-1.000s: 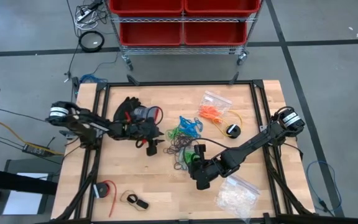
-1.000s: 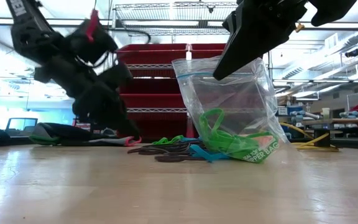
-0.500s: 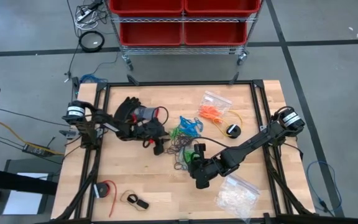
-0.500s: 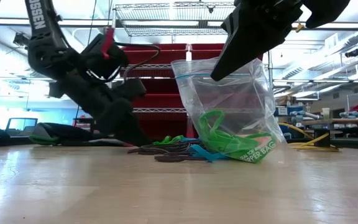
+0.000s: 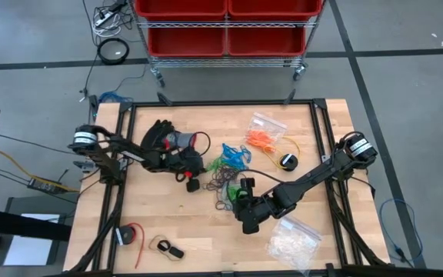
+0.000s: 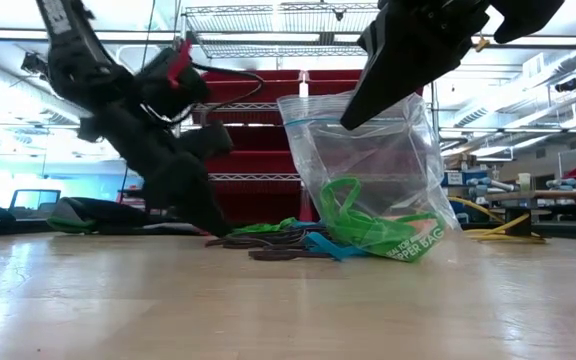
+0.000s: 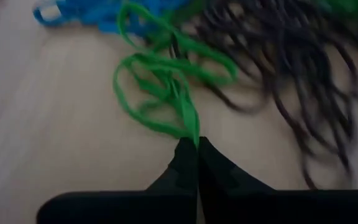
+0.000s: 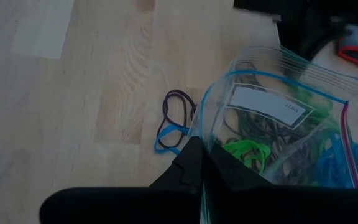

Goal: Sort rubber bands
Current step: Put the green rubber band into the transparent zip bag

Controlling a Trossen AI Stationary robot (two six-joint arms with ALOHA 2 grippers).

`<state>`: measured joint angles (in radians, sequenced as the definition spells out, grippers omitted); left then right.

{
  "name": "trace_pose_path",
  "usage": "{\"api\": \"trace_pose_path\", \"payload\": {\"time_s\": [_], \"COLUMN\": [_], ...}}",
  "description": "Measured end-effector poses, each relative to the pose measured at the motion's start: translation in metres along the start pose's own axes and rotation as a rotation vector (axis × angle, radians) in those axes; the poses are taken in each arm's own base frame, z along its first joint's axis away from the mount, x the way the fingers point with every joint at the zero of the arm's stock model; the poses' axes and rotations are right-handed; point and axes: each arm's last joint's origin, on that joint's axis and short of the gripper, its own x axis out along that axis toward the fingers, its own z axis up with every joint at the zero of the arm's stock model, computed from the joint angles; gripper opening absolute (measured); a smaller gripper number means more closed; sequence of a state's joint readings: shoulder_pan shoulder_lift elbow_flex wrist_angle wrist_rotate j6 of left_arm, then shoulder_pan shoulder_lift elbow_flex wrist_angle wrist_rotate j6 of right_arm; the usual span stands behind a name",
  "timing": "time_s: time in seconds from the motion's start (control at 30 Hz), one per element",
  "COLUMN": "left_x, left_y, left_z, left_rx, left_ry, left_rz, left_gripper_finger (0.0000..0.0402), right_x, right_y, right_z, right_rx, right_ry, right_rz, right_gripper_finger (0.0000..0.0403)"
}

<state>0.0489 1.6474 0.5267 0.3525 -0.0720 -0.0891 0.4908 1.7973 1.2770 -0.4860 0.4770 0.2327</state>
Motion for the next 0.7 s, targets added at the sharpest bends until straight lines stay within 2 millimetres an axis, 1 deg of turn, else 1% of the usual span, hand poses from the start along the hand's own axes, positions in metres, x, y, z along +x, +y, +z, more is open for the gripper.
{"api": "trace_pose_path", "payload": {"time_s": [0.13,0.23,0.4,0.47,0.57,0.7], "left_x": [-0.026,-0.049,-0.076,-0.079,-0.078,-0.071], "left_y": [-0.005,-0.008,-0.013,-0.012,-0.01,-0.009], "left_z": [0.008,0.017,0.03,0.03,0.028,0.024], "left_rx": [0.017,0.023,0.031,0.029,0.026,0.008], "left_ry": [0.012,-0.034,-0.134,-0.139,-0.11,-0.071], "left_rz": [-0.026,-0.033,-0.063,-0.06,-0.036,-0.028], "left_gripper_finger": [0.0002,0.0002,0.0001,0.0001,0.0001,0.0009], "right_x": [0.0,0.0,0.0,0.0,0.0,0.0], "right_y": [0.0,0.0,0.0,0.0,0.0,0.0], "right_z": [0.0,0.0,0.0,0.0,0.001,0.001], "right_rx": [0.0,0.0,0.002,0.002,0.003,0.003], "right_ry": [0.0,0.0,-0.002,-0.003,-0.005,-0.005], "right_rz": [0.0,0.0,0.001,0.001,0.001,0.001], "right_gripper_finger": [0.0,0.0,0.0,0.0,0.0,0.0]}}
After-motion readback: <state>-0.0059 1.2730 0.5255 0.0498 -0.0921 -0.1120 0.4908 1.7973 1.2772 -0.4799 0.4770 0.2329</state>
